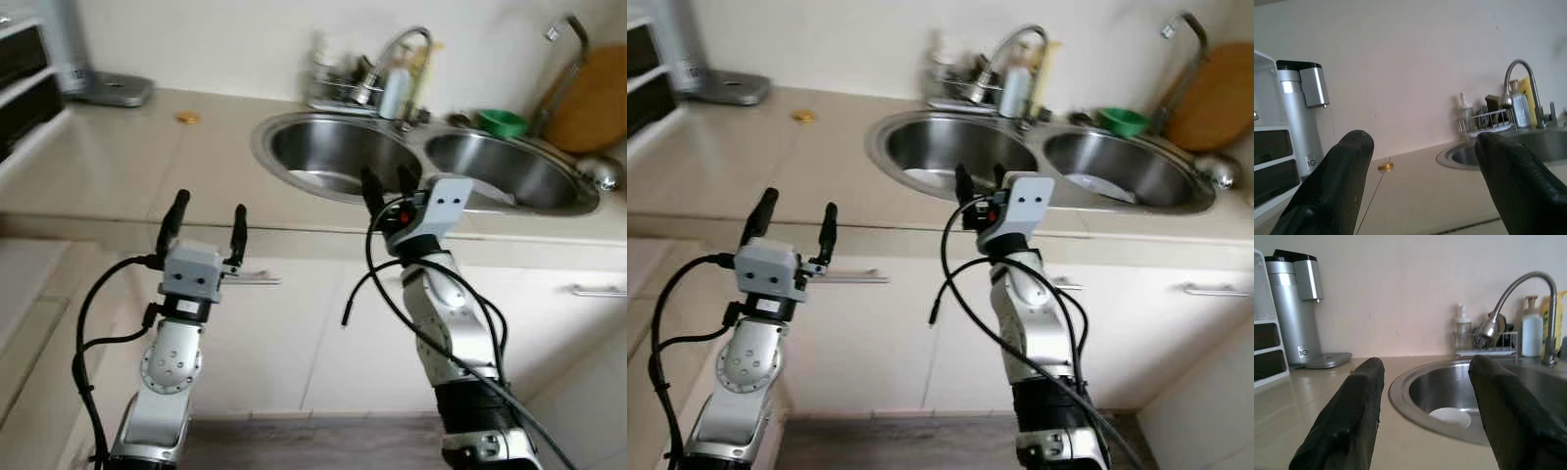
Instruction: Kitchen organization
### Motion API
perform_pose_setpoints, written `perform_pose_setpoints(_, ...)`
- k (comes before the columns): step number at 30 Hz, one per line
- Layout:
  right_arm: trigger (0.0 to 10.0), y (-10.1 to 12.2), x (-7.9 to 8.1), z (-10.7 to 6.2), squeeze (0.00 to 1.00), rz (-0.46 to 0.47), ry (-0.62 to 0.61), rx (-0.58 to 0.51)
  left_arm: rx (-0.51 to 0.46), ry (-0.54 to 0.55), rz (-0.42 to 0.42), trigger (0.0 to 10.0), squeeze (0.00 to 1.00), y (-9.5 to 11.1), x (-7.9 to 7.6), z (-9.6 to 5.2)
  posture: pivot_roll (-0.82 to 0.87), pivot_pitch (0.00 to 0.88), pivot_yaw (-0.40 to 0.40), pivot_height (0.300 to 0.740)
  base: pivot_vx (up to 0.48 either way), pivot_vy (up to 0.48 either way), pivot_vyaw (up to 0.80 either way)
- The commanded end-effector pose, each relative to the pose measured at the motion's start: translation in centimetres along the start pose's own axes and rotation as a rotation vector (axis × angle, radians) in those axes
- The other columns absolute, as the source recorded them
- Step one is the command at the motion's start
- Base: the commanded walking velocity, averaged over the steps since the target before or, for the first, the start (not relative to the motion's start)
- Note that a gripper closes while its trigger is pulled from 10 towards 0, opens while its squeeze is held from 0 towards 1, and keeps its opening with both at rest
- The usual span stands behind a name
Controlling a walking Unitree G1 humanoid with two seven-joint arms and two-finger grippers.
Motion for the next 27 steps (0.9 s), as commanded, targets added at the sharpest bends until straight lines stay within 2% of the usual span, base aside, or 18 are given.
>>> perform_pose_setpoints(1,10.0,-0.4,-1.9,-0.5,0.0,-0.022,-0.057,0.021,-0.002,-0.037,-0.01,10.0,0.0,0.1,-1.2,0.2,0.07,0.0,-0.101,0.74,0.0,-0.277,-0.8)
perform_pose_setpoints(12,10.0,-1.8,-4.9,-1.6,0.0,-0.04,-0.212,0.091,0.016,-0.04,-0.007,10.0,0.0,-0.4,-1.4,0.0,0.07,0.0,-0.101,0.74,0.0,-0.43,-0.8)
perform_pose_setpoints(18,10.0,-2.1,-5.3,-1.7,0.0,-0.057,-0.233,0.107,0.021,-0.041,-0.006,10.0,0.0,-0.5,-1.3,0.0,0.07,0.0,-0.1,0.74,0.0,-0.332,-0.8)
perform_pose_setpoints(27,10.0,-2.5,-5.6,-1.8,0.0,-0.071,-0.25,0.127,0.029,-0.034,-0.025,10.0,0.0,-0.7,-1.2,0.0,0.07,0.0,-0.098,0.74,0.0,0.0,-0.8)
Point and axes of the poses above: a point about 5 cm out from each wrist's last joint towards the gripper, its own z axis pointing out of the wrist towards the gripper, its own y axis along the axis of the wrist's last joint, x = y × z, the point moved 4 cm from there along z, pointing out of the wrist towards the gripper, and after that the axes turned 10 degrees about -z, right-handed, at the moved point
